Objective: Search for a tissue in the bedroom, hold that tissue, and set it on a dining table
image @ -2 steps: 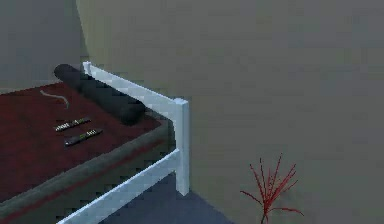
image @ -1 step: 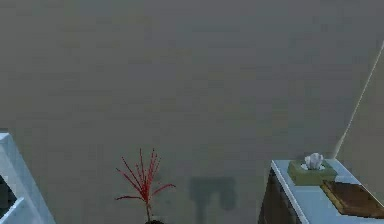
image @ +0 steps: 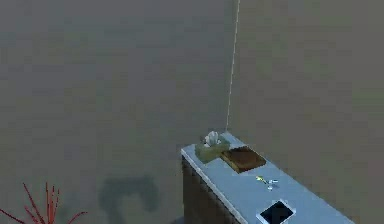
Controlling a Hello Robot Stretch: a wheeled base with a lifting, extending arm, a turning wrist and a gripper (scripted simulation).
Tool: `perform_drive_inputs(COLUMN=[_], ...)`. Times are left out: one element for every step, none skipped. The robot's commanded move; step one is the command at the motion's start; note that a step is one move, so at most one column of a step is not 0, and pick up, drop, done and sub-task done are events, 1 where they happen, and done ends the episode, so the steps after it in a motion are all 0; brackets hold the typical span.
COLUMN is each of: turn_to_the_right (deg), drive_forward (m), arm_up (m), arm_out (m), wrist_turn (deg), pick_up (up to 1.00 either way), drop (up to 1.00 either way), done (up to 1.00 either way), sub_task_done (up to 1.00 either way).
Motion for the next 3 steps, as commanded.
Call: perform_drive_inputs(turn_to_the_right=[0.0,-45.0,-33.0], drive_forward=[0.15,0.0,0.0], arm_up=[0.0,0.0,0.0], arm_out=[0.0,0.0,0.0], wrist_turn=[0.0,0.0,0.0], pick_up=[0.0,0.0,0.0], drop=[0.0,0.0,0.0], done=[0.0,0.0,0.0], sub_task_done=[0.0,0.0,0.0])
